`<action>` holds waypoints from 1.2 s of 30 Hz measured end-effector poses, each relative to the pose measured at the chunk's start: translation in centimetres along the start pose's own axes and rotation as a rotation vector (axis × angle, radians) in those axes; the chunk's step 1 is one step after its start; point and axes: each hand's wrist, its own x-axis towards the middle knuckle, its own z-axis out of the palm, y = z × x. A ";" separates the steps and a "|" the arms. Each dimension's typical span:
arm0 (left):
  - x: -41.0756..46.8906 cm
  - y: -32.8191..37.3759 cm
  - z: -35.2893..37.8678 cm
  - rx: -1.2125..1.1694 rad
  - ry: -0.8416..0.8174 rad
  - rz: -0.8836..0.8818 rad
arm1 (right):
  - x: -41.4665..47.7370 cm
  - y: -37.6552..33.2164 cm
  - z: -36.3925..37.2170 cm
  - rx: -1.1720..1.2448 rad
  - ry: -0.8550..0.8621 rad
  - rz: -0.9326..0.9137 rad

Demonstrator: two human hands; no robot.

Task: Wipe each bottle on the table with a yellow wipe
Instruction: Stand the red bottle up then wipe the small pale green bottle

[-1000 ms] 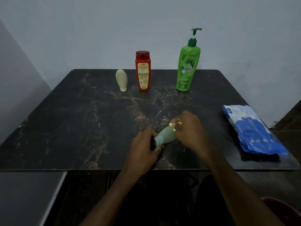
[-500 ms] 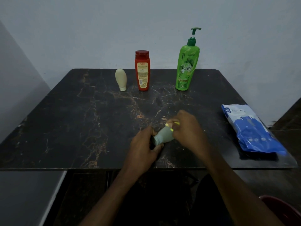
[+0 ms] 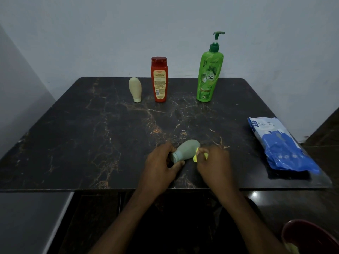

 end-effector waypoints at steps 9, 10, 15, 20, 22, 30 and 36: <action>0.0 0.0 -0.1 -0.016 0.000 0.016 | -0.1 -0.1 0.3 0.145 0.034 -0.088; 0.0 -0.1 -0.1 -0.010 0.002 0.025 | 0.6 0.2 0.1 0.139 0.041 -0.071; 0.0 0.0 -0.1 -0.010 0.007 0.040 | 0.9 1.2 0.1 0.112 0.088 -0.028; -0.1 0.2 -0.2 -0.075 0.026 0.008 | -1.3 -0.4 1.1 0.200 0.052 -0.161; -0.1 0.5 -0.3 -0.110 0.046 0.024 | -0.8 -0.3 0.8 0.214 0.084 -0.153; 0.1 -0.1 -0.3 -0.150 0.095 0.043 | -0.4 1.5 -0.6 0.318 0.171 -0.103; 0.1 -0.2 -0.3 -0.229 0.087 0.018 | -0.4 2.0 -0.6 0.331 0.157 -0.074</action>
